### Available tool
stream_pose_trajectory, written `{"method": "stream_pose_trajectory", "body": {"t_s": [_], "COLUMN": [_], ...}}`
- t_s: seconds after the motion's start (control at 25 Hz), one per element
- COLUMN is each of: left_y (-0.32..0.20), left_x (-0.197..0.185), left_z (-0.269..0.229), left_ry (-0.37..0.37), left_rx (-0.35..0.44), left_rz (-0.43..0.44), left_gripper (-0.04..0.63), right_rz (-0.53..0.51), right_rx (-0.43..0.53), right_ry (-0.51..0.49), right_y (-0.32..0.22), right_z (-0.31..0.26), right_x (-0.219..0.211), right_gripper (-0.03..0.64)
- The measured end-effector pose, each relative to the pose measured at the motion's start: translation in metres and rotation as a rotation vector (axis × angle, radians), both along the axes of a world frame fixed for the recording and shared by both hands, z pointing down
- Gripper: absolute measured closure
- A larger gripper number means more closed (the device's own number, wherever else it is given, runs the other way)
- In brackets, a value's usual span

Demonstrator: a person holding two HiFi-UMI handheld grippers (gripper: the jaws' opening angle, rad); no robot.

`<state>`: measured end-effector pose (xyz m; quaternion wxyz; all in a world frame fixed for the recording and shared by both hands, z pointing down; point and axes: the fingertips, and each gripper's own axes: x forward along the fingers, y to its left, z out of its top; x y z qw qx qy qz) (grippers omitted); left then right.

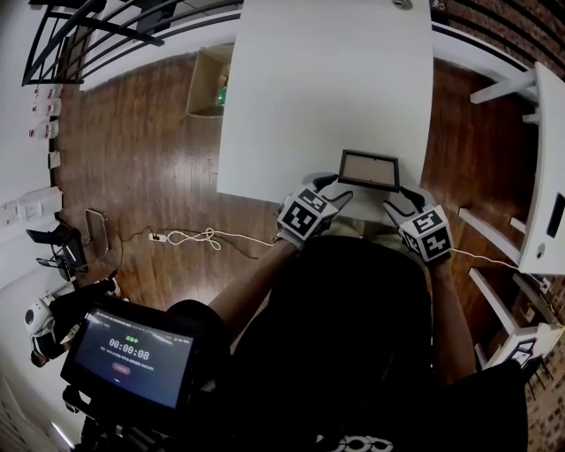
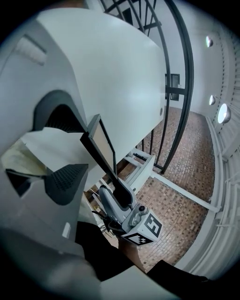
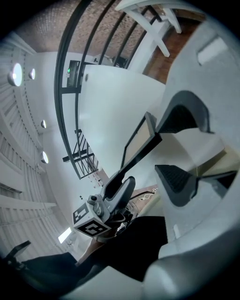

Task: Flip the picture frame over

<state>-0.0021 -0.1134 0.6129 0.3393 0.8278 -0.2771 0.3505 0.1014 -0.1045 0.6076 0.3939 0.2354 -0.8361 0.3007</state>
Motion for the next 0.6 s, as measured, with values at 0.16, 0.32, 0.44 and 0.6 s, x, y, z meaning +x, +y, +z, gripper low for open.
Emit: {"method": "stream_pose_trajectory", "body": {"t_s": [0.16,0.32,0.44,0.6], "left_y": [0.001,0.001,0.001,-0.001], "left_x": [-0.002,-0.002,-0.003,-0.001], "left_z": [-0.016,-0.023,-0.025,-0.024], "left_ry": [0.006,0.012,0.016,0.015], "left_rx": [0.003,0.000,-0.004,-0.006], "left_rz": [0.001,-0.002,0.000,0.000], "left_gripper": [0.376,0.368,0.370,0.370], "right_rz": [-0.015,-0.012,-0.019,-0.020], "right_rx": [-0.004,-0.012,-0.013,-0.013], "right_ry": [0.003,-0.004,-0.002,0.005], "right_y": [0.003,0.000,0.000,-0.004], "right_z": [-0.014,-0.021,-0.025,-0.024], "right_x": [-0.002,-0.004,-0.004,-0.002], "right_gripper": [0.423,0.423,0.423,0.423]}}
